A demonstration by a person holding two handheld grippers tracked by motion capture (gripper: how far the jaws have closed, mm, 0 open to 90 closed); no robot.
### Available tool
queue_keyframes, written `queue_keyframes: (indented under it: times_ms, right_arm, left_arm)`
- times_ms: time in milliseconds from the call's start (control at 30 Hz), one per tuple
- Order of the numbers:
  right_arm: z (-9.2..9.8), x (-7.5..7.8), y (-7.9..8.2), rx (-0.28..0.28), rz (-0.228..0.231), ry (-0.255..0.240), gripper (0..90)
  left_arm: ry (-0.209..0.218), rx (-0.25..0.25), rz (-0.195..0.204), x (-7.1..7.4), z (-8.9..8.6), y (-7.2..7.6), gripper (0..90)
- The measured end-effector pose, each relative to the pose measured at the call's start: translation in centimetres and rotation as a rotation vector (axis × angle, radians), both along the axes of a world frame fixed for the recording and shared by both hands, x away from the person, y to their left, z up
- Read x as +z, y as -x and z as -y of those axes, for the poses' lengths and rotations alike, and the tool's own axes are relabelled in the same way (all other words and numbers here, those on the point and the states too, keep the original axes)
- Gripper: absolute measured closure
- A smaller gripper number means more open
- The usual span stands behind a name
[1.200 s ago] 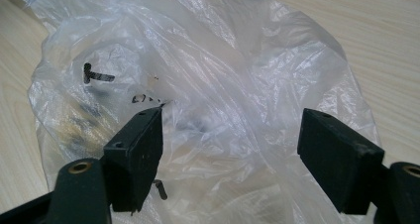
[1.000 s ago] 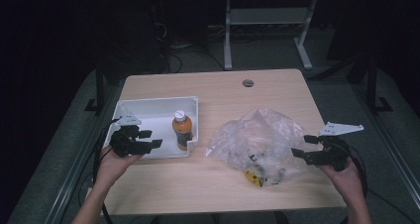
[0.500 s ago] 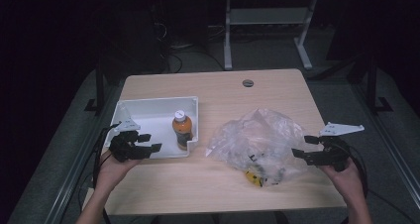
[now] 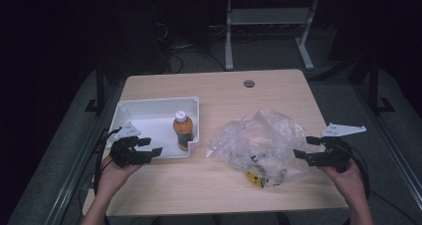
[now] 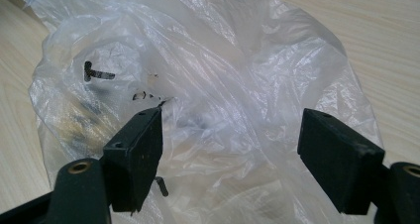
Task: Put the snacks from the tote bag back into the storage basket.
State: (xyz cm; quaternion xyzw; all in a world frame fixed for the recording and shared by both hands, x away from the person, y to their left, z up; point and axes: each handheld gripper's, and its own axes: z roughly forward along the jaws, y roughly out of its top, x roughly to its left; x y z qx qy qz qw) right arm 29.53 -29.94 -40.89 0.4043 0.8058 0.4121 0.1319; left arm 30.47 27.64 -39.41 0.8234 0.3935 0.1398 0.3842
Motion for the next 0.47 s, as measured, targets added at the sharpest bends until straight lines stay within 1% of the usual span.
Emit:
queue_keyframes:
  times_ms: [33,67,100,133,200,233,300,333,367,400,433,467]
  right_arm:
    - [-0.04,0.01,-0.01,0.000,0.000,-0.003,25.0]
    - [-0.06,0.05,-0.01,0.000,-0.001,-0.001,25.0]
    - [-0.09,0.06,-0.01,0.000,0.000,0.000,25.0]
    - [-0.12,0.07,-0.01,0.001,-0.001,0.000,25.0]
    - [-0.16,-0.03,0.00,0.005,0.003,0.001,24.9]
    - [-0.18,-0.04,0.02,0.004,0.000,0.001,24.9]
    - [-0.13,-0.05,0.07,0.003,0.003,0.002,24.9]
    - [-0.10,-0.01,0.11,0.001,0.002,-0.001,24.9]
    - [-0.06,0.03,0.13,0.002,0.003,-0.001,24.9]
    - [-0.05,0.07,0.15,0.002,0.005,-0.001,24.9]
    - [-0.07,0.10,0.19,0.000,0.008,-0.003,24.9]
    - [-0.06,0.13,0.21,0.001,0.012,-0.001,24.9]
  left_arm:
    - [0.001,0.004,-0.004,-0.07,0.00,0.04,37.8]
    - [-0.004,0.003,0.001,-0.11,-0.08,0.04,37.7]
    - [0.009,0.009,0.001,-0.20,-0.07,0.07,37.5]
    - [0.012,0.013,-0.003,-0.26,-0.07,0.14,37.5]
    - [0.009,0.016,0.000,-0.37,-0.08,0.22,37.4]
    - [-0.002,0.009,0.005,-0.39,-0.15,0.21,37.3]
    - [0.006,0.017,0.008,-0.52,-0.16,0.33,37.2]
    - [0.003,0.023,0.006,-0.59,-0.13,0.42,37.1]
    - [-0.013,0.023,0.016,-0.63,-0.17,0.46,37.0]
    - [-0.018,0.027,0.021,-0.70,-0.20,0.53,36.8]
    - [-0.005,0.029,0.019,-0.83,-0.22,0.59,36.6]
    - [-0.002,0.028,0.019,-0.93,-0.25,0.63,36.7]
